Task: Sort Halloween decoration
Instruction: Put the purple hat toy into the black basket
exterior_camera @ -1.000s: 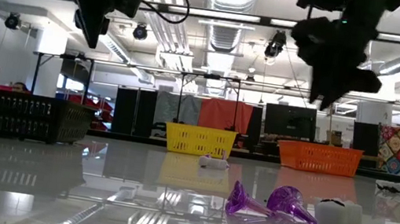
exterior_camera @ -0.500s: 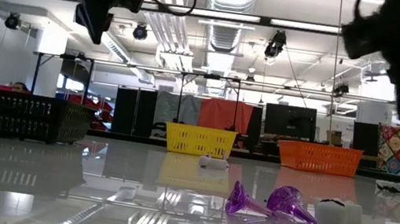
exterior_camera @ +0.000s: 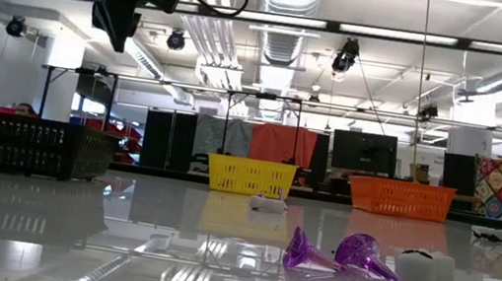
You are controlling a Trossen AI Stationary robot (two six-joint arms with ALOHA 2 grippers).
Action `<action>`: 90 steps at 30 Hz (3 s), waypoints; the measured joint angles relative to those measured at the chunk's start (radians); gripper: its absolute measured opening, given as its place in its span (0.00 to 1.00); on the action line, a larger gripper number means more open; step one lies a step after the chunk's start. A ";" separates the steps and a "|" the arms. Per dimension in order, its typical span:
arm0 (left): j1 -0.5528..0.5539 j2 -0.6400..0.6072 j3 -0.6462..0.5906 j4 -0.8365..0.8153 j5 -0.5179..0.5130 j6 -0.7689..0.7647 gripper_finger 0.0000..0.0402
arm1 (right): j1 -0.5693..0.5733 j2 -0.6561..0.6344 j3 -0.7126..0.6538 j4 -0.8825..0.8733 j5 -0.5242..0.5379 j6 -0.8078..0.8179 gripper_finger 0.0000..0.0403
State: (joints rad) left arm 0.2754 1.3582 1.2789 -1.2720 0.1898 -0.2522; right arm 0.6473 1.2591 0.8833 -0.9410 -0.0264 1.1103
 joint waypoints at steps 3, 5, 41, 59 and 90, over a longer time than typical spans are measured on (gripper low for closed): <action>-0.001 0.000 0.000 0.000 0.000 -0.002 0.19 | 0.053 0.001 -0.040 0.114 0.000 0.028 0.30; -0.002 0.000 0.000 0.000 0.000 -0.003 0.19 | 0.082 0.001 -0.073 0.191 0.000 0.051 0.30; -0.006 0.000 -0.006 0.035 0.000 -0.020 0.19 | 0.199 0.057 -0.236 0.410 -0.009 0.292 0.29; -0.007 0.000 -0.006 0.057 -0.001 -0.023 0.19 | 0.198 0.086 -0.235 0.448 -0.030 0.285 0.03; -0.007 -0.012 -0.055 0.052 -0.016 0.086 0.19 | -0.405 0.009 -0.149 0.784 0.079 -0.213 0.02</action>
State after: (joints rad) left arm 0.2680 1.3466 1.2240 -1.2203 0.1742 -0.1666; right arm 0.2419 1.2677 0.7341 -0.1565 0.0525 0.8974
